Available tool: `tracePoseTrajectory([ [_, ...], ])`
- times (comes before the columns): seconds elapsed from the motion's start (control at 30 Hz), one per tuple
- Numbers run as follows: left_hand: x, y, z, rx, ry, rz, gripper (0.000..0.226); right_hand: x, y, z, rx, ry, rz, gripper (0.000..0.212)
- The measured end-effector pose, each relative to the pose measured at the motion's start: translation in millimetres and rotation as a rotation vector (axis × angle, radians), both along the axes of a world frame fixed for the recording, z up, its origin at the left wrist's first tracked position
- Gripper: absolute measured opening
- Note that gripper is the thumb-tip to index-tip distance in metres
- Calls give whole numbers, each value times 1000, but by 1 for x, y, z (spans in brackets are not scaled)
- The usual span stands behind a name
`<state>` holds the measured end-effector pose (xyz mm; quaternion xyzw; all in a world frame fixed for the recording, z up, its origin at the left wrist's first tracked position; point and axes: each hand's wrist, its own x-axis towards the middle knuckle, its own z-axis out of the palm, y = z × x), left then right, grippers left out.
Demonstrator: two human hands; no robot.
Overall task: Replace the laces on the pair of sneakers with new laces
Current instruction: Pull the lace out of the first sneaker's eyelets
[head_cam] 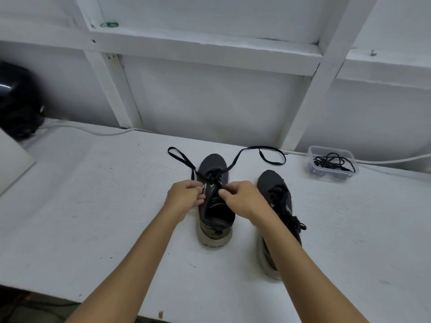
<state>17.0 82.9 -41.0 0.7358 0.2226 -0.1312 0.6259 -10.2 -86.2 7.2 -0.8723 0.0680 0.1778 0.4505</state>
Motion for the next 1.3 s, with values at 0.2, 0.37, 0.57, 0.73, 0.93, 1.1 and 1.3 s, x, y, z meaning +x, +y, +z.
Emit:
tracePoseTrajectory([
  [0.2, -2, -8, 6, 226, -238, -116, 18, 6, -3, 0, -194, -101, 57, 29],
  [0.37, 3, -13, 4, 369, -334, -191, 17, 8, -12, 5, -183, -61, 63, 25],
  [0.57, 17, -9, 11, 494, -295, -374, 8, -6, 5, 2, -76, -4, 12, 31],
  [0.73, 37, -2, 27, 518, -183, -536, 14, -7, 14, -5, -112, -31, -1, 37],
  [0.93, 44, -5, 24, 95, 35, -368, 20, -9, 12, -13, -76, -33, -31, 29],
  [1.1, 43, 3, 28, -61, 7, -335, 12, -11, 11, -19, -58, -49, -60, 30],
  [1.3, 17, 15, 10, 218, -176, -351, 14, -14, 11, -18, 3, -120, -65, 43],
])
